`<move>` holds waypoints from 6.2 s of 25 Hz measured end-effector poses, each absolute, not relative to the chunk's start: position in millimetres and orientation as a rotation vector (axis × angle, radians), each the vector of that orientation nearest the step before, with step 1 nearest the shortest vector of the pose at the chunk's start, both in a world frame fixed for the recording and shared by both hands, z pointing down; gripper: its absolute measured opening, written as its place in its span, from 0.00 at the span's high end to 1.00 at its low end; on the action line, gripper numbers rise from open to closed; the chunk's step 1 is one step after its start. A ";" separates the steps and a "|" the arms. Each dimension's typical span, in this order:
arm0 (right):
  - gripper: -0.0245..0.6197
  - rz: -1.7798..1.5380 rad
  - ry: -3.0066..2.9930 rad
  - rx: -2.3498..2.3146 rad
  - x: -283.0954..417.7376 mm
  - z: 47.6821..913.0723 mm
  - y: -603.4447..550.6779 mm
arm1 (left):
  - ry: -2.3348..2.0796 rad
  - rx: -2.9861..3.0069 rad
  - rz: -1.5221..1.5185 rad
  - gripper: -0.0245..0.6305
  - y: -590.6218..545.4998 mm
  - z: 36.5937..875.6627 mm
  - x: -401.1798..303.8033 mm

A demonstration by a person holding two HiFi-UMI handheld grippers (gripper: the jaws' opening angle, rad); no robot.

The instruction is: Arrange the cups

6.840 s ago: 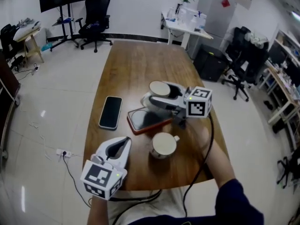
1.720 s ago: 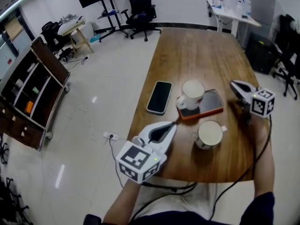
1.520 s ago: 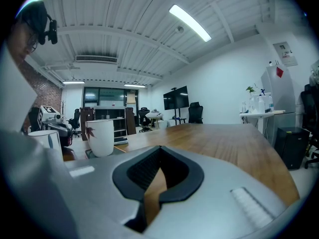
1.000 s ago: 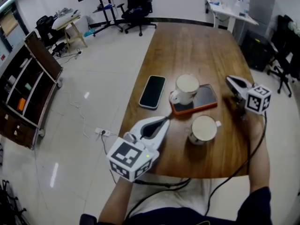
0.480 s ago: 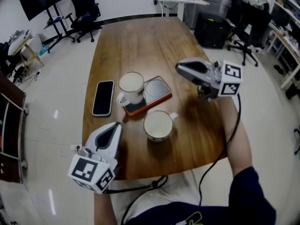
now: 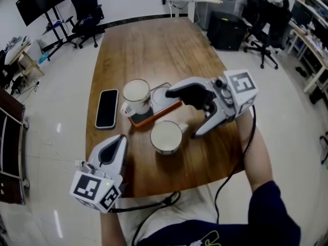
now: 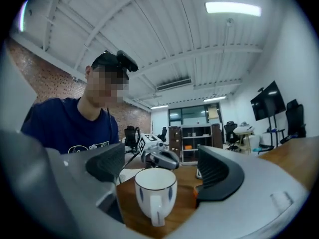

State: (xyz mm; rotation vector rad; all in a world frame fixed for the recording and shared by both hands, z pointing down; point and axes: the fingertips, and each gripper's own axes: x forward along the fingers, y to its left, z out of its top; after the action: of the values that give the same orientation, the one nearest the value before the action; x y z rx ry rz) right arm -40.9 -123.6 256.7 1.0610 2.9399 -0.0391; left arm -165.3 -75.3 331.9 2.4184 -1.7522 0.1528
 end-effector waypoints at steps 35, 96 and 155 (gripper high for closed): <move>0.36 0.235 3.225 1.344 -72.9 343.4 -73.6 | -1.799 2.376 0.150 0.96 -84.9 331.3 -163.9; 0.35 -0.139 2.962 -0.288 -40.6 239.6 -296.7 | -1.715 2.456 0.157 0.96 -85.1 331.9 -149.4; 0.95 -0.172 3.235 -0.730 -28.0 343.0 -359.2 | -1.713 2.447 0.156 0.96 -83.6 334.7 -151.2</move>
State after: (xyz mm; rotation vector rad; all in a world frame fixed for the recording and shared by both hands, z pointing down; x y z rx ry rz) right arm -28.0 -359.2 343.0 -0.7302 3.2346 -0.1725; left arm -151.2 -83.6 334.7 2.4469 -1.7135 0.1558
